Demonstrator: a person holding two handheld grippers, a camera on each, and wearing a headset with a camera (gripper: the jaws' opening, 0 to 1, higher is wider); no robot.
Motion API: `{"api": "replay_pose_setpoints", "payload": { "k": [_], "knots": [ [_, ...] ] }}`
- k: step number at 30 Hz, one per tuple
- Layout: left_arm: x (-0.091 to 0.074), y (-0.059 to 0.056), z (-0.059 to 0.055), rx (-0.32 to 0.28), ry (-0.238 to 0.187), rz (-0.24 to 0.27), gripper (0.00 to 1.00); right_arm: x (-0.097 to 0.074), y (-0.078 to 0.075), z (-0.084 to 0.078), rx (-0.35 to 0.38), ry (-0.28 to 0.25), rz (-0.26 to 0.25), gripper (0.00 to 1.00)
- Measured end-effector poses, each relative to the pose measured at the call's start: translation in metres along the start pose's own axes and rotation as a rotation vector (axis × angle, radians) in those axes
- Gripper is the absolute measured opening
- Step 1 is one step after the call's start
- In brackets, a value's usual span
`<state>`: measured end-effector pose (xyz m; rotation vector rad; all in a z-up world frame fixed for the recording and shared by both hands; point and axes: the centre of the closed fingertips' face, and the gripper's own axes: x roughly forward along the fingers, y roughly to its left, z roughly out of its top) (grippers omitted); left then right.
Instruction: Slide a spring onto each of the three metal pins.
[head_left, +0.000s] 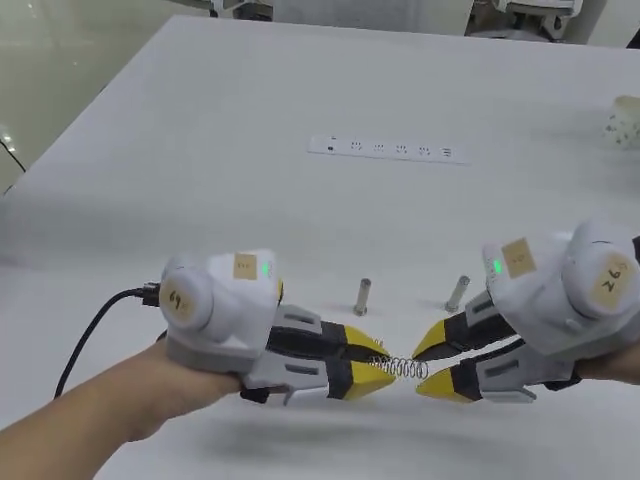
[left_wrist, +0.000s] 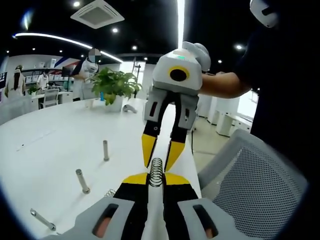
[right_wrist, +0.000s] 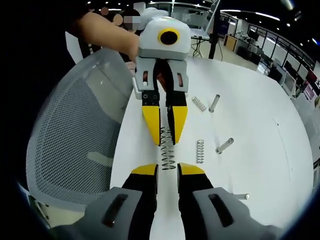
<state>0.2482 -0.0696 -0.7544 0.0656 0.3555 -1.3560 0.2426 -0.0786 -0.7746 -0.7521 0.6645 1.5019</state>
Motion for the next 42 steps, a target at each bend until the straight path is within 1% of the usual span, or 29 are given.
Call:
{"api": "replay_pose_setpoints", "payload": {
  "k": [2, 3, 4, 6, 10, 16, 19, 20, 25, 28, 29, 30, 31, 34, 36, 38, 42],
  "knots": [
    [0.000, -0.001, -0.001, 0.001, 0.003, -0.004, 0.02, 0.000, 0.001, 0.001, -0.008, -0.006, 0.000, 0.08],
    [0.000, -0.002, -0.002, 0.000, 0.006, -0.005, 0.02, 0.000, 0.000, 0.001, -0.015, -0.012, -0.008, 0.08],
    [0.000, -0.001, -0.003, 0.003, 0.009, -0.001, 0.02, 0.000, 0.000, 0.001, -0.019, -0.016, -0.006, 0.08],
    [-0.001, -0.001, -0.005, 0.001, 0.015, -0.004, 0.02, -0.002, 0.001, 0.003, -0.001, -0.025, -0.003, 0.08],
    [0.000, 0.000, -0.008, 0.006, 0.023, 0.002, 0.02, -0.007, 0.000, 0.009, -0.019, -0.038, -0.014, 0.07],
    [0.001, 0.004, -0.013, 0.017, 0.044, 0.016, 0.02, -0.014, -0.003, 0.025, -0.034, -0.087, -0.031, 0.07],
    [0.002, 0.004, -0.015, 0.021, 0.050, 0.017, 0.02, -0.015, -0.004, 0.033, -0.036, -0.118, -0.032, 0.07],
    [0.002, 0.004, -0.016, 0.022, 0.051, 0.017, 0.02, -0.015, -0.003, 0.036, -0.035, -0.135, -0.031, 0.07],
    [0.004, 0.004, -0.016, 0.025, 0.054, 0.020, 0.02, -0.013, -0.001, 0.044, -0.038, -0.164, -0.032, 0.07],
    [0.004, 0.003, -0.018, 0.027, 0.060, 0.019, 0.02, -0.010, 0.001, 0.046, -0.040, -0.172, -0.031, 0.07],
    [0.005, 0.003, -0.019, 0.029, 0.062, 0.019, 0.02, -0.010, 0.001, 0.047, -0.043, -0.182, -0.031, 0.07],
    [0.005, 0.002, -0.019, 0.030, 0.061, 0.017, 0.02, -0.010, 0.002, 0.051, -0.037, -0.205, -0.026, 0.07],
    [0.006, 0.000, -0.018, 0.025, 0.054, 0.011, 0.02, -0.010, 0.004, 0.058, -0.009, -0.241, -0.020, 0.07],
    [0.007, -0.001, -0.016, 0.035, 0.052, 0.012, 0.02, -0.009, 0.003, 0.059, -0.020, -0.241, -0.024, 0.07],
    [0.007, -0.001, -0.016, 0.025, 0.044, 0.011, 0.02, -0.008, 0.004, 0.063, -0.012, -0.265, -0.024, 0.07],
    [0.005, -0.002, -0.017, 0.039, 0.055, 0.014, 0.02, -0.006, 0.006, 0.063, -0.025, -0.267, -0.032, 0.07],
    [0.002, -0.002, -0.020, 0.031, 0.063, 0.017, 0.02, -0.005, 0.005, 0.061, -0.030, -0.266, -0.038, 0.07]
  ]
}}
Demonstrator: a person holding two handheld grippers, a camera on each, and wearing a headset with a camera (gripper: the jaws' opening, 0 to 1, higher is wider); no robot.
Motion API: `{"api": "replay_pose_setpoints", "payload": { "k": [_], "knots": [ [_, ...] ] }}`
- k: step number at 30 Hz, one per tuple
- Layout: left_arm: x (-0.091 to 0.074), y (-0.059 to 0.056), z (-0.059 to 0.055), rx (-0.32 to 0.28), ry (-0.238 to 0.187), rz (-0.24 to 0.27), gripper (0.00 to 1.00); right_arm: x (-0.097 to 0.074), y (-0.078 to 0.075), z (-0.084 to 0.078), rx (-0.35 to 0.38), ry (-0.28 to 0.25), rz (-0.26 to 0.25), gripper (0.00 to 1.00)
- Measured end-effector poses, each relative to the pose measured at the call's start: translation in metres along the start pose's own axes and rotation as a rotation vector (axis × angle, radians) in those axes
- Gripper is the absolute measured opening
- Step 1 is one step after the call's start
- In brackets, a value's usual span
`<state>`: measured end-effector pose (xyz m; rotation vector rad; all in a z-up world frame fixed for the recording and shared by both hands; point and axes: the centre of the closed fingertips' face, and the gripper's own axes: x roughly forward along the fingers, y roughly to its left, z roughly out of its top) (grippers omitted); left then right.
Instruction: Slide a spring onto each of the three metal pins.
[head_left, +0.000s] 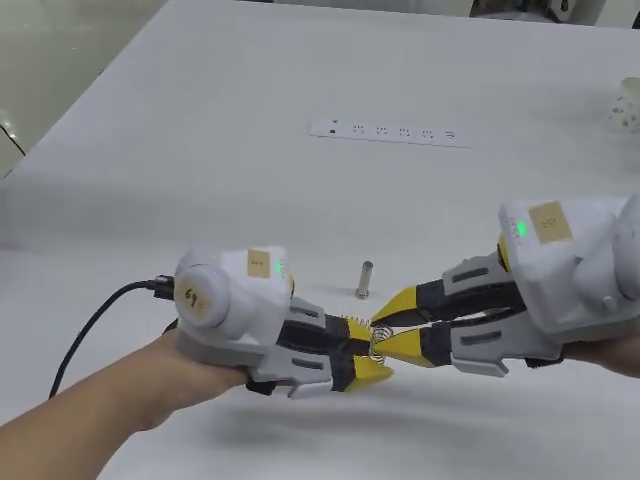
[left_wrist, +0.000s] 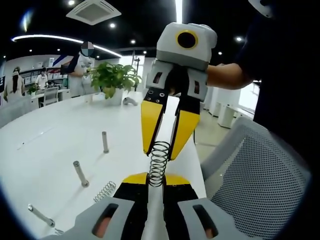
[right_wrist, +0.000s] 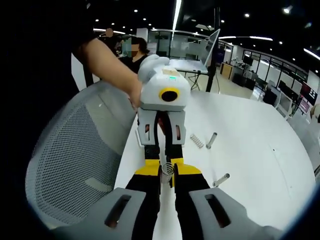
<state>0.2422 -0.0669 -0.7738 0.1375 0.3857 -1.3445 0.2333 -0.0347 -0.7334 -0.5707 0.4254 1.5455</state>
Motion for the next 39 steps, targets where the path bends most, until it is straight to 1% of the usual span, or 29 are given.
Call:
{"api": "replay_pose_setpoints", "payload": {
  "k": [3, 9, 11, 15, 17, 20, 23, 25, 27, 30, 34, 37, 39],
  "knots": [
    [0.000, -0.002, 0.001, -0.002, -0.002, -0.003, 0.02, 0.000, 0.000, 0.001, 0.002, -0.007, -0.001, 0.07],
    [0.001, 0.000, 0.005, -0.004, -0.020, 0.003, 0.02, 0.000, -0.002, 0.005, -0.008, -0.015, -0.020, 0.07],
    [0.000, -0.001, 0.005, -0.003, -0.020, 0.001, 0.02, 0.000, -0.001, 0.006, -0.016, -0.017, -0.019, 0.07],
    [-0.004, -0.001, 0.003, -0.009, -0.017, 0.009, 0.02, 0.000, -0.001, 0.005, -0.041, 0.003, -0.015, 0.07],
    [-0.005, 0.001, 0.003, -0.023, -0.021, 0.015, 0.03, -0.001, -0.002, 0.006, -0.041, 0.008, -0.012, 0.07],
    [-0.006, 0.003, 0.004, -0.024, -0.026, 0.023, 0.04, -0.001, -0.003, 0.007, -0.047, 0.013, -0.012, 0.07],
    [-0.007, 0.004, 0.005, -0.021, -0.027, 0.030, 0.08, -0.001, -0.003, 0.010, -0.053, 0.015, -0.009, 0.07],
    [-0.007, 0.004, 0.005, -0.023, -0.028, 0.034, 0.11, 0.000, -0.003, 0.009, -0.067, 0.030, -0.008, 0.07],
    [-0.007, 0.005, 0.007, -0.027, -0.036, 0.037, 0.12, 0.000, -0.004, 0.009, -0.070, 0.034, -0.008, 0.07],
    [-0.009, 0.008, 0.007, -0.029, -0.039, 0.050, 0.17, 0.000, -0.004, 0.009, -0.072, 0.037, -0.011, 0.07],
    [-0.015, 0.013, 0.006, -0.038, -0.040, 0.074, 0.21, 0.000, -0.006, 0.009, -0.079, 0.042, -0.019, 0.07],
    [-0.024, 0.018, 0.008, -0.042, -0.050, 0.102, 0.25, -0.001, -0.008, 0.008, -0.078, 0.042, -0.028, 0.07],
    [-0.030, 0.021, 0.006, -0.044, -0.051, 0.115, 0.28, -0.002, -0.009, 0.009, -0.075, 0.038, -0.032, 0.07]
  ]
}}
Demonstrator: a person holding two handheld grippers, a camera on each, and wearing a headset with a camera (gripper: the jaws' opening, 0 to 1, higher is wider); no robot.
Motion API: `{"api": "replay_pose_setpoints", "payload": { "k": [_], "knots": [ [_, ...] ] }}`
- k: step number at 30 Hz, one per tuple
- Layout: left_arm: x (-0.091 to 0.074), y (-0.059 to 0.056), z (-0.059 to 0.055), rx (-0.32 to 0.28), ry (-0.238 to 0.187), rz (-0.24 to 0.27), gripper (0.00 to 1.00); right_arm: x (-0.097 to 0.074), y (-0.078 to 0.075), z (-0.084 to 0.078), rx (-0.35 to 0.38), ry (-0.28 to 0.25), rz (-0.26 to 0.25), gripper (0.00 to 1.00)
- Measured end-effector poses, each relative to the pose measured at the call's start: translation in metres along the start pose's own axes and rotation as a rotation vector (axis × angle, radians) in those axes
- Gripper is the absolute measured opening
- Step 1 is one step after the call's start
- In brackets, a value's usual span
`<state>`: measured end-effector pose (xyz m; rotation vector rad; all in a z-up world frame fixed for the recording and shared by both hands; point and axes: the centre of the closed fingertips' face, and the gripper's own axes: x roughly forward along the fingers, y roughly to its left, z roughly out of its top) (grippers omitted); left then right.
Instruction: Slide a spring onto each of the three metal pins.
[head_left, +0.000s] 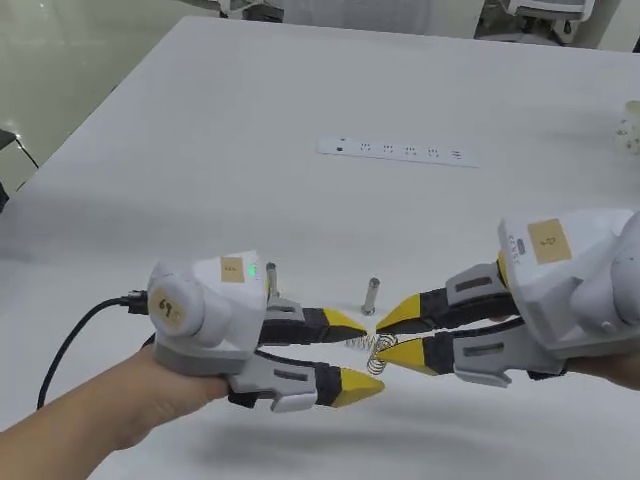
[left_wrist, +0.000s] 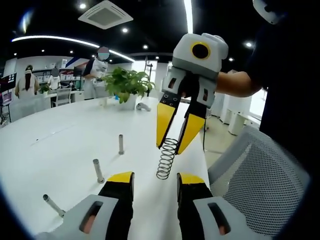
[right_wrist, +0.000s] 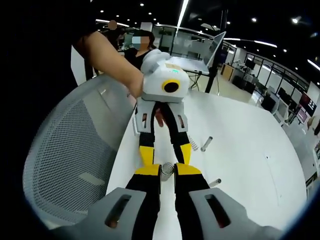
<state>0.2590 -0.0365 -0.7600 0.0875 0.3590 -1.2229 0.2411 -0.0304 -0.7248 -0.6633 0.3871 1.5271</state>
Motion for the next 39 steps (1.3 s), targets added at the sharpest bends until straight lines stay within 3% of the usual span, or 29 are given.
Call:
{"api": "replay_pose_setpoints", "payload": {
  "k": [9, 21, 27, 36, 39],
  "knots": [
    [-0.019, 0.017, -0.006, -0.010, 0.003, 0.069, 0.42, -0.001, -0.005, -0.003, 0.002, 0.005, -0.020, 0.07],
    [-0.046, 0.027, -0.019, -0.023, 0.019, 0.125, 0.61, -0.005, -0.012, -0.009, 0.012, 0.010, -0.043, 0.07],
    [-0.064, 0.035, -0.023, -0.058, 0.008, 0.181, 0.78, -0.009, -0.016, -0.014, 0.018, 0.021, -0.061, 0.07],
    [-0.071, 0.039, -0.028, -0.076, 0.012, 0.215, 0.98, -0.011, -0.016, -0.019, 0.021, 0.033, -0.076, 0.07],
    [-0.071, 0.039, -0.031, -0.074, 0.022, 0.214, 0.98, -0.012, -0.016, -0.025, -0.003, 0.066, -0.080, 0.07]
  ]
}}
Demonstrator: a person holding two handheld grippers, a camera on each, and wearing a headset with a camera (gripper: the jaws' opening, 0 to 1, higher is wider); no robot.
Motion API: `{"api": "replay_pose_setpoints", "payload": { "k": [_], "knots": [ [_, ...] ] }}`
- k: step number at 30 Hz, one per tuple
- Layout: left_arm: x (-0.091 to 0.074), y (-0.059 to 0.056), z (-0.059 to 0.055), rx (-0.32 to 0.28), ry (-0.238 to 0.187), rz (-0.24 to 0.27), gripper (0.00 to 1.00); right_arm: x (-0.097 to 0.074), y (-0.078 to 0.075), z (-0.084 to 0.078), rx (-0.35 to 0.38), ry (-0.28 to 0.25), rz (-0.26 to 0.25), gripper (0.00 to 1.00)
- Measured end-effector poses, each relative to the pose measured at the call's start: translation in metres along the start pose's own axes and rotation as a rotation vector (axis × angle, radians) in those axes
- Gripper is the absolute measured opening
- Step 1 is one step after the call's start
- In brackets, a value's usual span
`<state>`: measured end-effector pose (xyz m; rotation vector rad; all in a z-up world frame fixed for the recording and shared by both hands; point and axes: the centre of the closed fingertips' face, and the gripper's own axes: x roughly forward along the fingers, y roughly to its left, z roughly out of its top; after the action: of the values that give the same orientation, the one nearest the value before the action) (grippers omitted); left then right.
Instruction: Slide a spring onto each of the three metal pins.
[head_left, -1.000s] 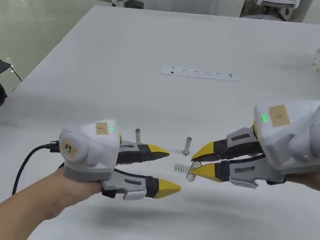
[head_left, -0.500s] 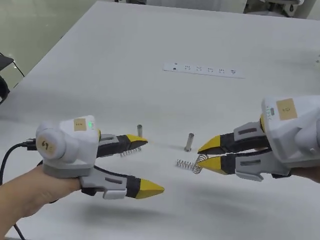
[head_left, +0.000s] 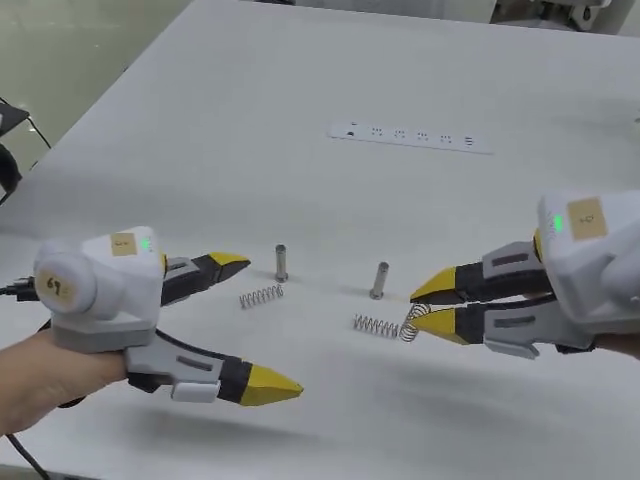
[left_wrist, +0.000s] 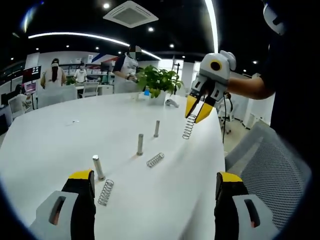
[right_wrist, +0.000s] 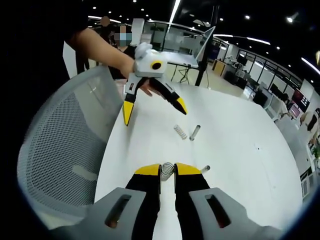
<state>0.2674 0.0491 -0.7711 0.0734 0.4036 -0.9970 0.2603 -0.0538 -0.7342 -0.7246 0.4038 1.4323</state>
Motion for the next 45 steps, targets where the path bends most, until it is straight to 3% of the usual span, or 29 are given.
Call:
{"api": "replay_pose_setpoints", "payload": {
  "k": [13, 22, 45],
  "knots": [
    [-0.016, 0.015, 0.007, -0.023, -0.029, 0.054, 0.98, 0.000, -0.002, -0.023, -0.033, 0.079, 0.003, 0.07],
    [-0.020, 0.022, 0.005, -0.030, -0.029, 0.073, 0.98, -0.005, -0.009, -0.031, -0.011, 0.088, -0.011, 0.07],
    [-0.026, 0.028, 0.000, -0.041, -0.027, 0.100, 0.98, -0.034, -0.044, -0.063, 0.071, 0.131, -0.128, 0.07]
  ]
}}
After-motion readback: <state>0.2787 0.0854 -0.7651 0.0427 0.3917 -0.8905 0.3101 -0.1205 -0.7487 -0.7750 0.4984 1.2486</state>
